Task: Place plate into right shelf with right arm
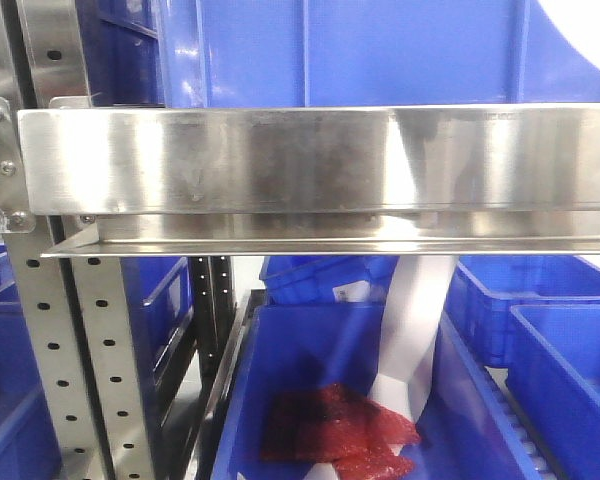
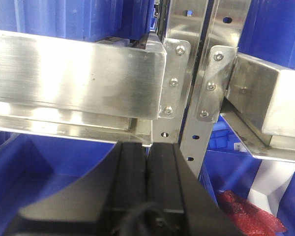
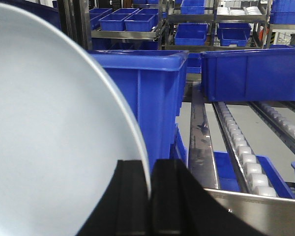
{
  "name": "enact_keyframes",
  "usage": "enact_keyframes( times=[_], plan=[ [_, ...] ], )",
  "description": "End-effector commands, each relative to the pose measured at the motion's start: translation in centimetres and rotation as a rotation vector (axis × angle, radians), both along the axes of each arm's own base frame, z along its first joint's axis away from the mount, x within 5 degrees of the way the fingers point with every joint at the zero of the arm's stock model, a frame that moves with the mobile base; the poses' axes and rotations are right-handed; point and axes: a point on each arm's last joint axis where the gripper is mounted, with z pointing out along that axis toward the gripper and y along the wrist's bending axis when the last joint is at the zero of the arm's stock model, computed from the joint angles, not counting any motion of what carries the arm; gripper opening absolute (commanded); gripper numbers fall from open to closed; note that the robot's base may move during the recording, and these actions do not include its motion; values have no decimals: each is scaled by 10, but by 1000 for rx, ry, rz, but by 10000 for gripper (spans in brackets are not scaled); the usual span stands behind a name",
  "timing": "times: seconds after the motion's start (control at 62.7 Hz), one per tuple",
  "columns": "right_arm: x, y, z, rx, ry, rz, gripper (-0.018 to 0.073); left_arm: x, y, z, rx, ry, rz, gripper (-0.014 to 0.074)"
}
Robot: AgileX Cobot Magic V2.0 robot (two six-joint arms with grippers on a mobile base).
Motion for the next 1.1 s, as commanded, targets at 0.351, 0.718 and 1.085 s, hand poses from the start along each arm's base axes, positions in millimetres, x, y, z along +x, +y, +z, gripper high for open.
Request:
enact_keyframes(
  times=[0.351, 0.718, 1.085],
  plan=[
    [26, 1, 113, 30, -195, -20, 54, -1, 1, 5, -18, -89, 9, -128],
    [135, 12, 182, 29, -158, -23, 54, -1, 1, 5, -18, -89, 9, -128],
    [242, 37, 179, 32, -123, 7, 55, -1, 1, 5, -18, -89, 9, -128]
  ],
)
